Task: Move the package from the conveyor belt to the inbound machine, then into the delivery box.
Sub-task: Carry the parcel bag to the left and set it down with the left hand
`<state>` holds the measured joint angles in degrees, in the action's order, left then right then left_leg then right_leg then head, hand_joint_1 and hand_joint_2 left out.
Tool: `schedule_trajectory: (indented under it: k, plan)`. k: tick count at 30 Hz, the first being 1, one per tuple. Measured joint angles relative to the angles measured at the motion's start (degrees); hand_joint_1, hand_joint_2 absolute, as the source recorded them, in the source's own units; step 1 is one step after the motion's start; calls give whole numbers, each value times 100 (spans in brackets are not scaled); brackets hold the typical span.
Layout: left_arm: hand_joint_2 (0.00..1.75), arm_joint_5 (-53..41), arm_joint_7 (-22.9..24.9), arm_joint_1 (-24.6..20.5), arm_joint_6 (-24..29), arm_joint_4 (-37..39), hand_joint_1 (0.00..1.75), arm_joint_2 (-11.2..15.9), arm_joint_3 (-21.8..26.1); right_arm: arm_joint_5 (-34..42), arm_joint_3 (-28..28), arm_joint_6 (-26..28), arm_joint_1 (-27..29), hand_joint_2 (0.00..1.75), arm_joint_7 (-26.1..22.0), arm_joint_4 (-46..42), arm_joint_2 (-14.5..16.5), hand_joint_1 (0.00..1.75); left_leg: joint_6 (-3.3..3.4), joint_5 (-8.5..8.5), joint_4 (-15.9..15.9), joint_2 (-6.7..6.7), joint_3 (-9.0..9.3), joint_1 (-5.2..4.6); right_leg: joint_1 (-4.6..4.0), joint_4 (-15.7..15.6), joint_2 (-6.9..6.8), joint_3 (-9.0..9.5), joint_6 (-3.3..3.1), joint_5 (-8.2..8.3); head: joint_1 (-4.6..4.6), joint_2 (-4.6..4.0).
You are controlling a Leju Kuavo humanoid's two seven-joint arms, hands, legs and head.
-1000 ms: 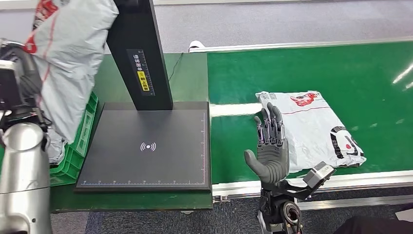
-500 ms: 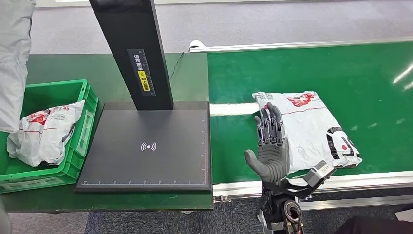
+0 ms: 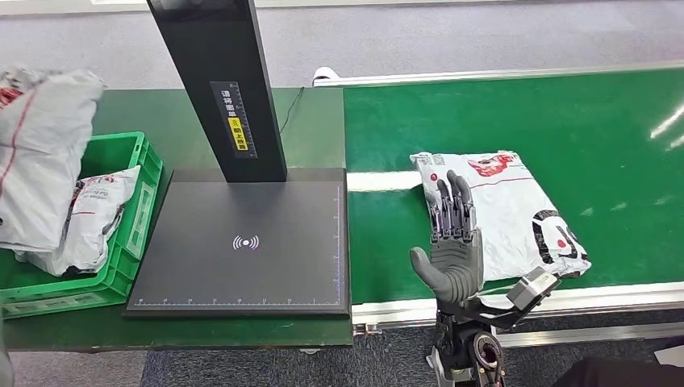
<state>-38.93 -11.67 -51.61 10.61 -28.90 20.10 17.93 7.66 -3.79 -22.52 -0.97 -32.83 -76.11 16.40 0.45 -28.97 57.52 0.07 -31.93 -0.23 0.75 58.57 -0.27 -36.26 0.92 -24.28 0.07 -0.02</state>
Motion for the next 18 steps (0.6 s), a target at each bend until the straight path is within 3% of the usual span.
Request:
schedule_trajectory:
  k: [10,18]
  plan:
    - [175,-653,-305,1033,-289,216,175,-400,-165,28,-93,-6,84,175,-2,-1,32,0,-1,-6,0,3,1,-8,5,-3,6,-1,2,-2,0,0]
    - [175,-772,-281,1170,-398,186,175,-503,-157,54,-111,-6,20,175,1,0,62,0,1,-4,0,-5,8,-7,6,-2,-1,13,2,-3,-1,-1]
